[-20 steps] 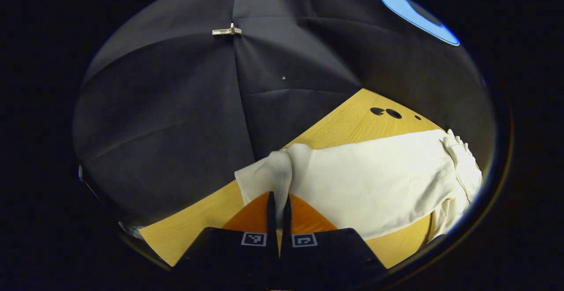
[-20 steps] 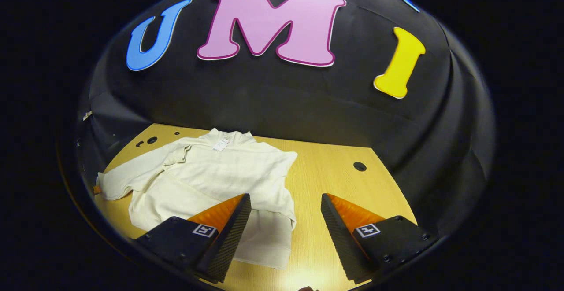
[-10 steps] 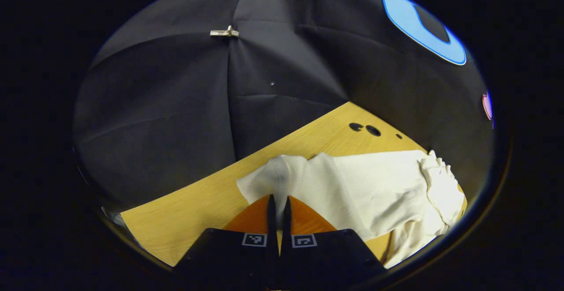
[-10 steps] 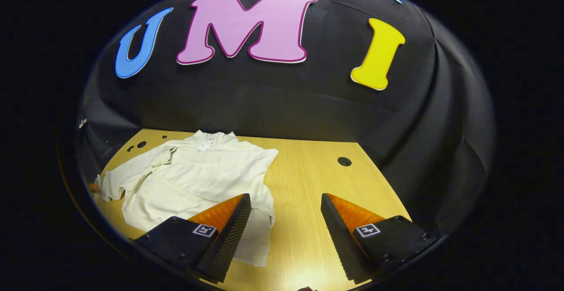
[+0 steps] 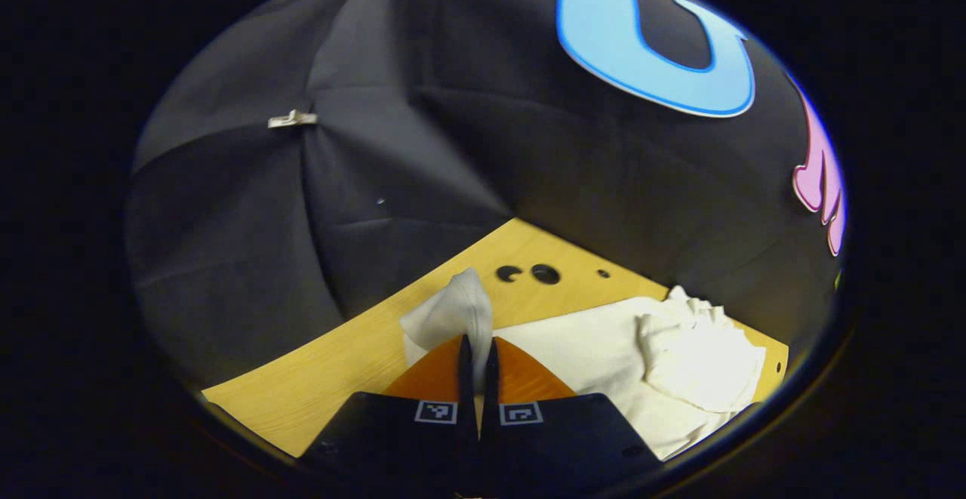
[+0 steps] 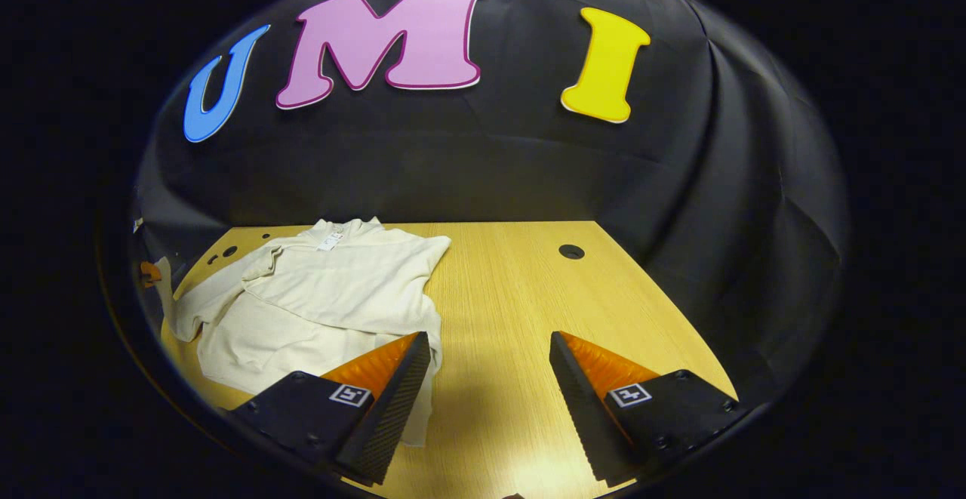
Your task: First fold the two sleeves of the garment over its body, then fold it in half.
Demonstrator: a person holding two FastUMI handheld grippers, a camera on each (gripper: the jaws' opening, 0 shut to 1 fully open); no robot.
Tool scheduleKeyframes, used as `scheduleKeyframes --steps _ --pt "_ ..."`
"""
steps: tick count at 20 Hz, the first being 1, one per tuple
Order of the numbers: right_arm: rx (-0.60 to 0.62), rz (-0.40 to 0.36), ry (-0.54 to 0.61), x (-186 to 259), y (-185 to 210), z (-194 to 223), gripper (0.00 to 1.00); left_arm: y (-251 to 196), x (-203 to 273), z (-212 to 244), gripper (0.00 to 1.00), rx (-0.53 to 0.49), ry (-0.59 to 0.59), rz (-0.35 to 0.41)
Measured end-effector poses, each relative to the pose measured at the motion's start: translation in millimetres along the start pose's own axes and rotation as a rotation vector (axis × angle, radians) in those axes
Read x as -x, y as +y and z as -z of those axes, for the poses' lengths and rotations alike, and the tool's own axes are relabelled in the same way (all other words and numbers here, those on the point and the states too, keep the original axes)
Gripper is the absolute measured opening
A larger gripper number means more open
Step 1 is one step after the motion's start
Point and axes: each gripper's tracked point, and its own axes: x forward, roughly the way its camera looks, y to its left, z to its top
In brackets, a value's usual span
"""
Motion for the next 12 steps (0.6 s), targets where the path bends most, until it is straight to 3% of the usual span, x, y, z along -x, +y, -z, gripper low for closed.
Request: scheduleKeyframes --steps 5,12 --pt "-0.068 0.017 -0.004 -6 -20 7 0.98 -110 -6 -13 0.06 -0.065 -0.022 0.150" --pt "-0.095 0.020 -0.004 -14 -40 9 0.98 -277 0 25 0.06 -0.149 0.000 0.382"
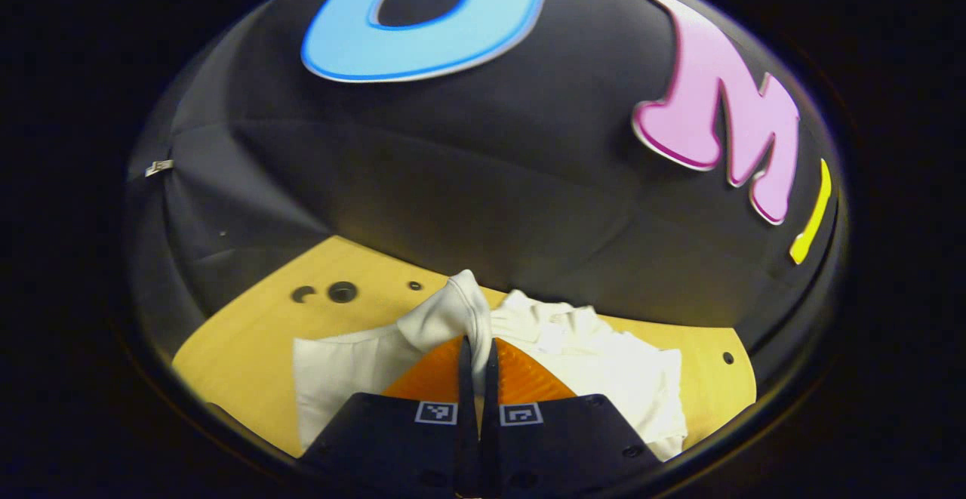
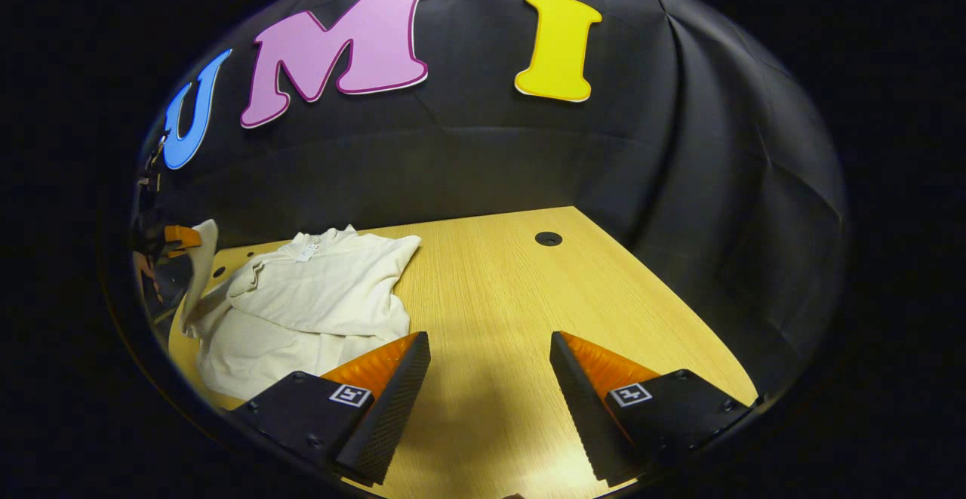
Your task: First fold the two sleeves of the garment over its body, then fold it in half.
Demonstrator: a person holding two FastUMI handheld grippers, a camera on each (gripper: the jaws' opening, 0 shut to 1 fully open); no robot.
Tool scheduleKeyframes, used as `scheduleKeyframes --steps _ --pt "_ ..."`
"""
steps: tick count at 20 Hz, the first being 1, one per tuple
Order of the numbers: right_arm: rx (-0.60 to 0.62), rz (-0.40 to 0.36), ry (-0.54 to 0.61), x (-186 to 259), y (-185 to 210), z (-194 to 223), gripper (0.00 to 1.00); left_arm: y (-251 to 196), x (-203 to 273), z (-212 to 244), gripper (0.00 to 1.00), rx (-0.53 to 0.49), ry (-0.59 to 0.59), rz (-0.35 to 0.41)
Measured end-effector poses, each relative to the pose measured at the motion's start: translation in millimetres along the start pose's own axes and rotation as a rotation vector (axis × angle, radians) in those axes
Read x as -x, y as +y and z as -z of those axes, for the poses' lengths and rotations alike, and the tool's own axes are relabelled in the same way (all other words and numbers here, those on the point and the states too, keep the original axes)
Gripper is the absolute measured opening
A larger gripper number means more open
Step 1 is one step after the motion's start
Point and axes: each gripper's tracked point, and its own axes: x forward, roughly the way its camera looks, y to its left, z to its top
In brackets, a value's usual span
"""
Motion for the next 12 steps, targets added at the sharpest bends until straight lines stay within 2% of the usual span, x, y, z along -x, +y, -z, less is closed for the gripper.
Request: scheduleKeyframes --steps 6,9,10,11,12 --pt "-0.036 0.031 -0.022 -2 -24 -11 0.98 -135 -28 23 0.06 -0.076 0.034 0.215" --pt "-0.045 0.033 -0.022 1 -26 -9 0.97 -188 -32 37 0.06 -0.108 0.048 0.302" --pt "-0.049 0.031 -0.019 1 -25 -8 0.97 -204 -33 42 0.10 -0.108 0.056 0.328" --pt "-0.051 0.031 -0.018 1 -26 -8 0.97 -215 -34 49 0.06 -0.114 0.068 0.335" --pt "-0.052 0.034 -0.022 1 -27 -9 0.97 -225 -38 58 0.07 -0.119 0.089 0.341"
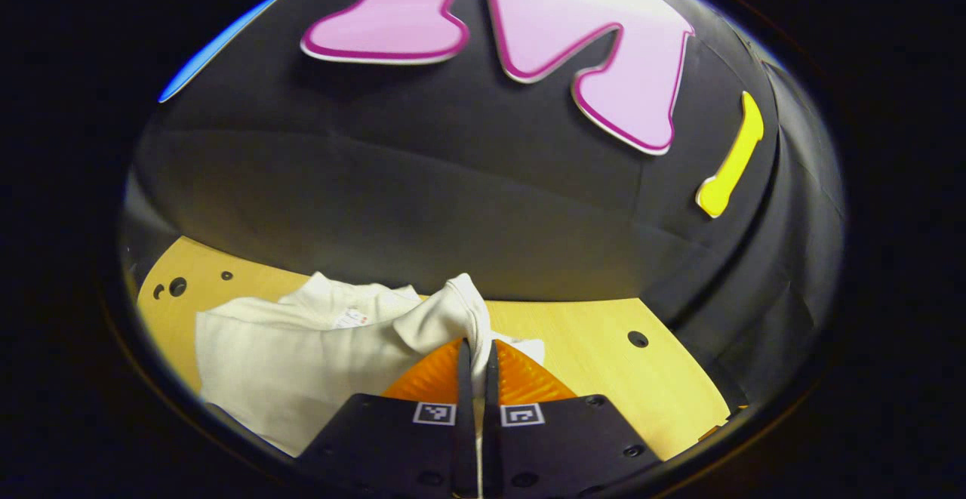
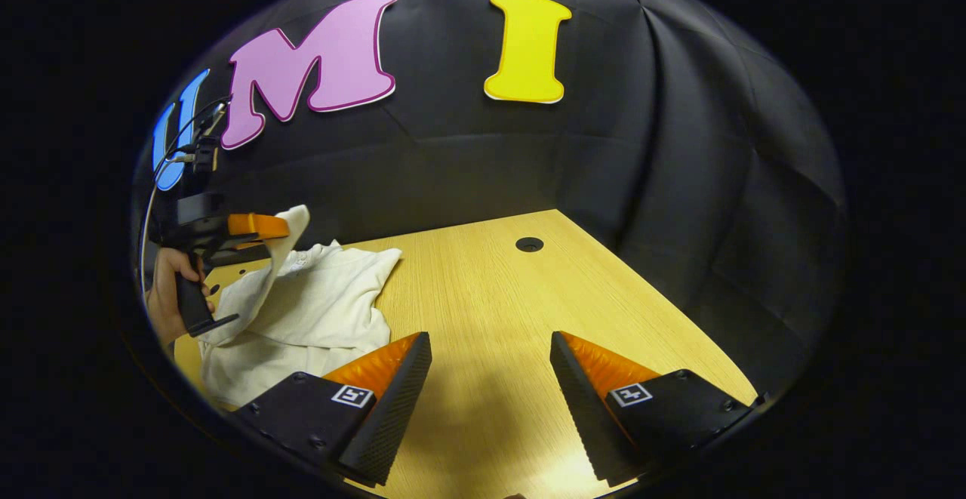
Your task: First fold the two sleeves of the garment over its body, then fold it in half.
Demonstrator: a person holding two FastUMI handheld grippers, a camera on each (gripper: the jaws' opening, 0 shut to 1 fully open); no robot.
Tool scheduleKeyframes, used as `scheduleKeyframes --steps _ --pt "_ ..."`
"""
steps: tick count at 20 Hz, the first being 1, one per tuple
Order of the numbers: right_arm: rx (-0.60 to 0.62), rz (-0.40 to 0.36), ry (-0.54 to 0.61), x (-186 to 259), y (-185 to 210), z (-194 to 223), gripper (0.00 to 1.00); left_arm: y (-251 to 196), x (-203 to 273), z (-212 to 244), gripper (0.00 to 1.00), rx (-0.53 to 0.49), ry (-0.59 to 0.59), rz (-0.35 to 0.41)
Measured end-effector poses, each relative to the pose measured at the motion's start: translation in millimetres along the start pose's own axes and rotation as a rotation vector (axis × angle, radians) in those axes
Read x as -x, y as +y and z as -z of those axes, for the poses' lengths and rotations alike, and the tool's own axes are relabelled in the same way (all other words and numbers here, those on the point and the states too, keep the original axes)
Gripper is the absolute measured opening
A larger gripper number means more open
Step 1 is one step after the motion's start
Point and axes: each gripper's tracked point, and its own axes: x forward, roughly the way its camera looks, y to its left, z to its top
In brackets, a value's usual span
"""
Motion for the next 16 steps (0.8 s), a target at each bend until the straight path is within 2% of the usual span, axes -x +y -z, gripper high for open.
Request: scheduleKeyframes --steps 1,2,4,5,6,7,9,10,11,12,13,16 --pt "-0.003 0.001 -0.003 0 1 0 0.97 -9 -8 12 0.08 0.006 0.030 0.025" --pt "-0.008 -0.002 -0.004 0 2 -1 0.97 -22 -10 22 0.18 0.017 0.057 0.056" --pt "-0.013 -0.008 -0.006 0 5 -2 0.97 -48 -13 35 0.65 0.004 0.093 0.111" --pt "-0.014 -0.011 -0.006 0 8 -2 0.97 -55 -13 39 0.64 -0.017 0.098 0.122" --pt "-0.014 -0.016 -0.006 1 9 -2 0.97 -60 -8 40 0.71 -0.037 0.095 0.131" --pt "-0.013 -0.023 -0.004 2 12 -1 0.97 -65 -3 39 0.87 -0.048 0.087 0.143" --pt "-0.003 -0.038 0.003 3 18 2 0.98 -61 12 37 0.90 -0.063 0.073 0.146" --pt "0.005 -0.046 0.006 4 21 4 0.99 -56 19 36 0.96 -0.065 0.069 0.141" --pt "0.013 -0.056 0.010 5 25 6 0.99 -50 30 36 0.97 -0.067 0.065 0.133" --pt "0.020 -0.069 0.013 7 30 8 0.99 -42 40 34 0.92 -0.070 0.061 0.125" --pt "0.026 -0.083 0.016 9 36 11 0.99 -33 51 33 0.97 -0.075 0.057 0.110" --pt "0.035 -0.124 0.038 18 51 22 0.99 4 88 30 0.98 -0.086 0.036 0.051"
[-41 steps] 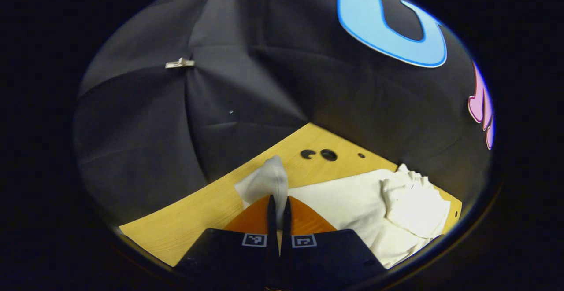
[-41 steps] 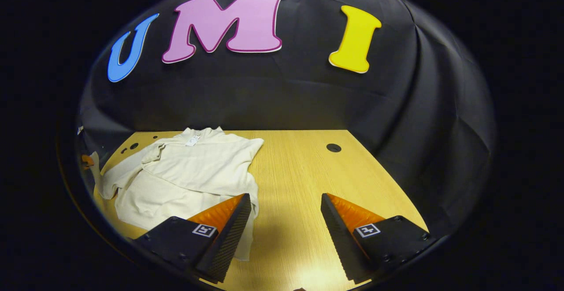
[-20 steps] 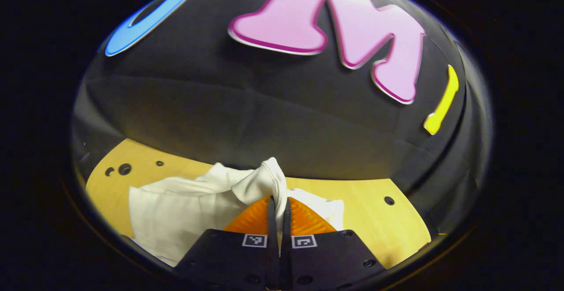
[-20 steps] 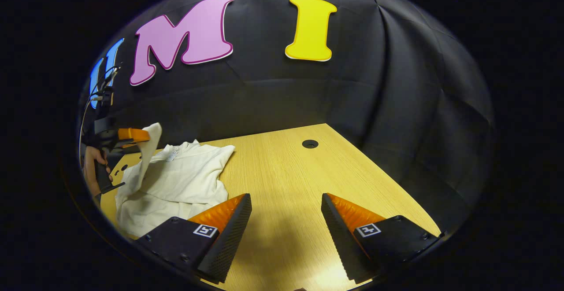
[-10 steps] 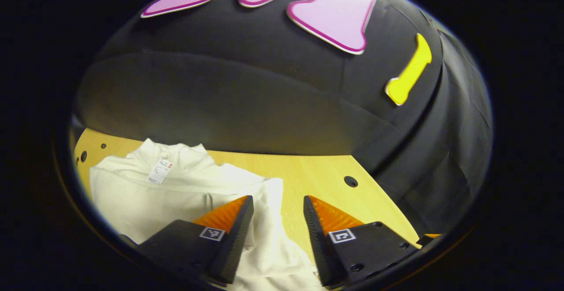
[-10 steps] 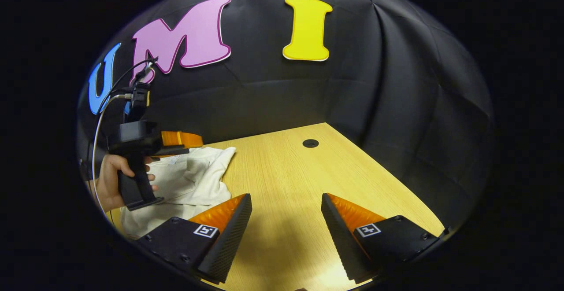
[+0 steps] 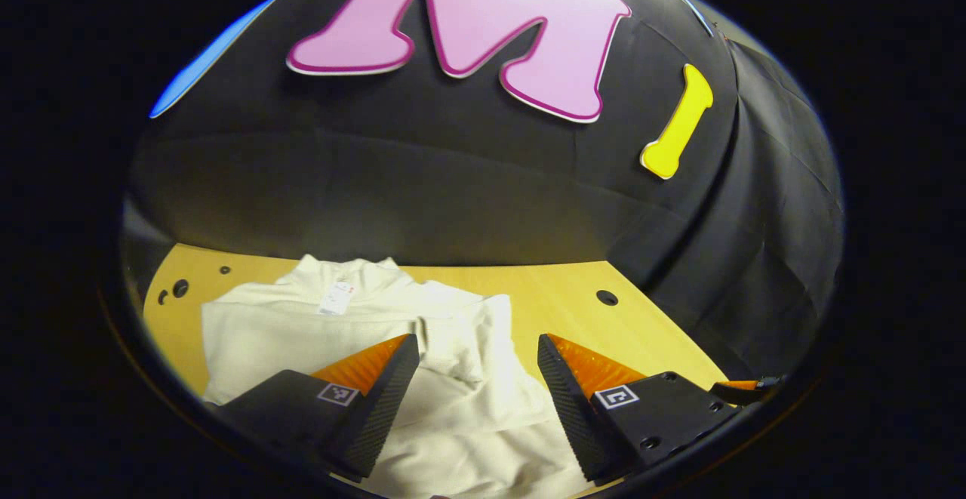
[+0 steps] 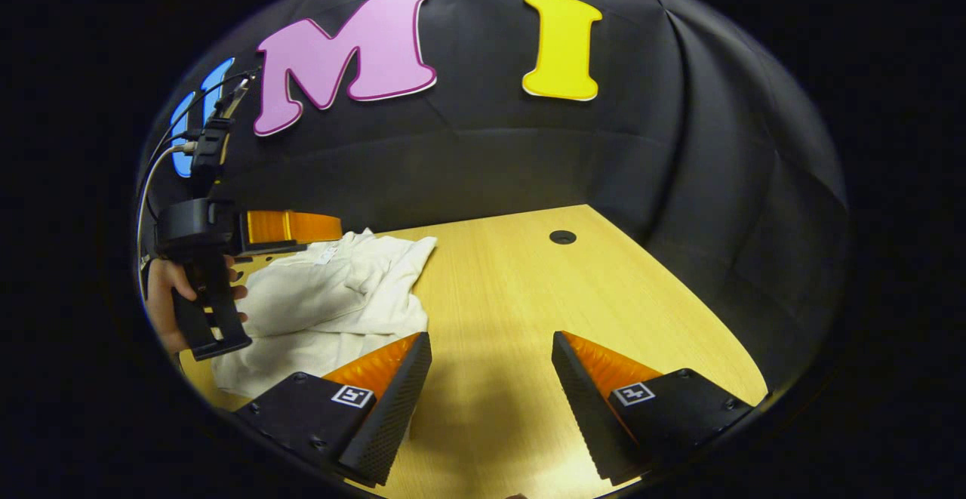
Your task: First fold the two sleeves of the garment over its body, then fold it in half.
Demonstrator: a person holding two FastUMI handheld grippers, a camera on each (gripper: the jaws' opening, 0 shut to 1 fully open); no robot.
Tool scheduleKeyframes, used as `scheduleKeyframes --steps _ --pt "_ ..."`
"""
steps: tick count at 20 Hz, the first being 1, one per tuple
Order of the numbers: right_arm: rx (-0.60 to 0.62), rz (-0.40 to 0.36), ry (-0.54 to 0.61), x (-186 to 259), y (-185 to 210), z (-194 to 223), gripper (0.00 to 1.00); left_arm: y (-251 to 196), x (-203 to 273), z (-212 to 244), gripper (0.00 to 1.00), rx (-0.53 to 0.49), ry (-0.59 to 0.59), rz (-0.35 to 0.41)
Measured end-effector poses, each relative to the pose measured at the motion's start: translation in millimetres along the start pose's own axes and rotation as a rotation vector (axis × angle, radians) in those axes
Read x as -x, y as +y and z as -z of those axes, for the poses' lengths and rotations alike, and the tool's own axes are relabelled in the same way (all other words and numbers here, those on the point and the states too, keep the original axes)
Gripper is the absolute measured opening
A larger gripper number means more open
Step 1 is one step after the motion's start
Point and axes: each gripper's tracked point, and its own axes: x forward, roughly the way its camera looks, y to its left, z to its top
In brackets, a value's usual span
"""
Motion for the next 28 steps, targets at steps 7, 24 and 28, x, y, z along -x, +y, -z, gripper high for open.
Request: scheduleKeyframes --steps 7,24,28 --pt "0.011 -0.101 0.071 -1 51 25 0.98 103 110 41 0.97 0.039 0.025 -0.185" --pt "-0.007 -0.110 0.263 -40 99 98 0.99 227 197 205 0.98 0.183 0.285 -0.440" --pt "-0.005 -0.084 0.298 -47 100 111 0.99 223 189 221 0.98 0.155 0.333 -0.450"
